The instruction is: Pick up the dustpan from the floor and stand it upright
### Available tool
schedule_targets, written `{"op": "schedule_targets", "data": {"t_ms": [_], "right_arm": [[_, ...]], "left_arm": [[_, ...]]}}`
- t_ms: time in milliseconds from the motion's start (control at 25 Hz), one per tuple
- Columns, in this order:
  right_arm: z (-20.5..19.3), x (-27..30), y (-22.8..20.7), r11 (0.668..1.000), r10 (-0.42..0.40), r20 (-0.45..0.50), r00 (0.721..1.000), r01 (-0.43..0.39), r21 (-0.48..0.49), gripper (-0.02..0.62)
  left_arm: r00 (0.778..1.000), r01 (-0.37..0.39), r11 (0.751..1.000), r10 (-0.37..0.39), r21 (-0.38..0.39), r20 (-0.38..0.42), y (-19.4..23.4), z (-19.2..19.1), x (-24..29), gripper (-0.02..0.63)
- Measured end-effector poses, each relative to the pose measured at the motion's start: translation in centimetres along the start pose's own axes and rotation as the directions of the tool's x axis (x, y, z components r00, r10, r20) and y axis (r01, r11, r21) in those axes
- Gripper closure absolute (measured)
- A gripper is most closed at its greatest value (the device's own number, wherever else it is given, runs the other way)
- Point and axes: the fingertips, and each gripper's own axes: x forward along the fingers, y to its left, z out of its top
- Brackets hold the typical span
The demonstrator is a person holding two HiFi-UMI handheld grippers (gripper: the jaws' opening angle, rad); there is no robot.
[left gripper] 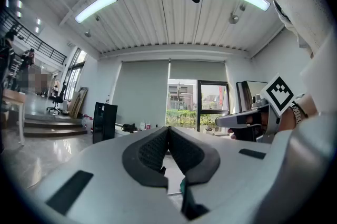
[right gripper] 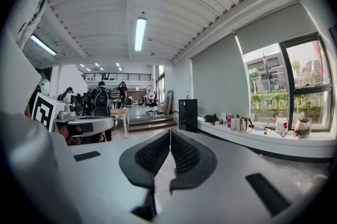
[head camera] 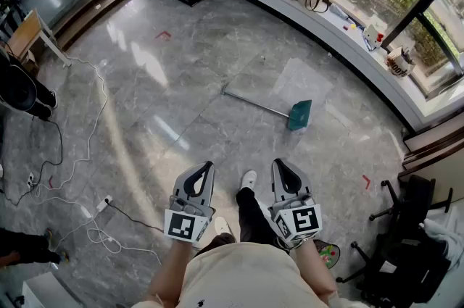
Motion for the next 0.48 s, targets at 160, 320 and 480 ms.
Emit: {"op": "schedule_targets", "data": {"t_ms": [160,320,480], "right_arm": [[0.1,7.3,-5.2,1.000,0.024,0.003,1.000,-0.024,0.014,0.577],[1.8,14.7,-10.5,0.998,0.060,-0.005,0.998,-0.060,0.027,0.577],[3.7,21.1,-14.2,0.992,0.129,-0.033,0.991,-0.130,-0.009,0.577]], "left_arm": [[0.996,-0.051,0.998,0.054,-0.047,0.067,3.3,1.2,8.1,0.595],[0.996,-0.068,0.998,0.067,0.018,0.052,6.4,2.0,16.0,0.595],[0.991,-0.111,0.993,0.108,0.029,0.084,9.0,3.9,22.6,0.595]]}}
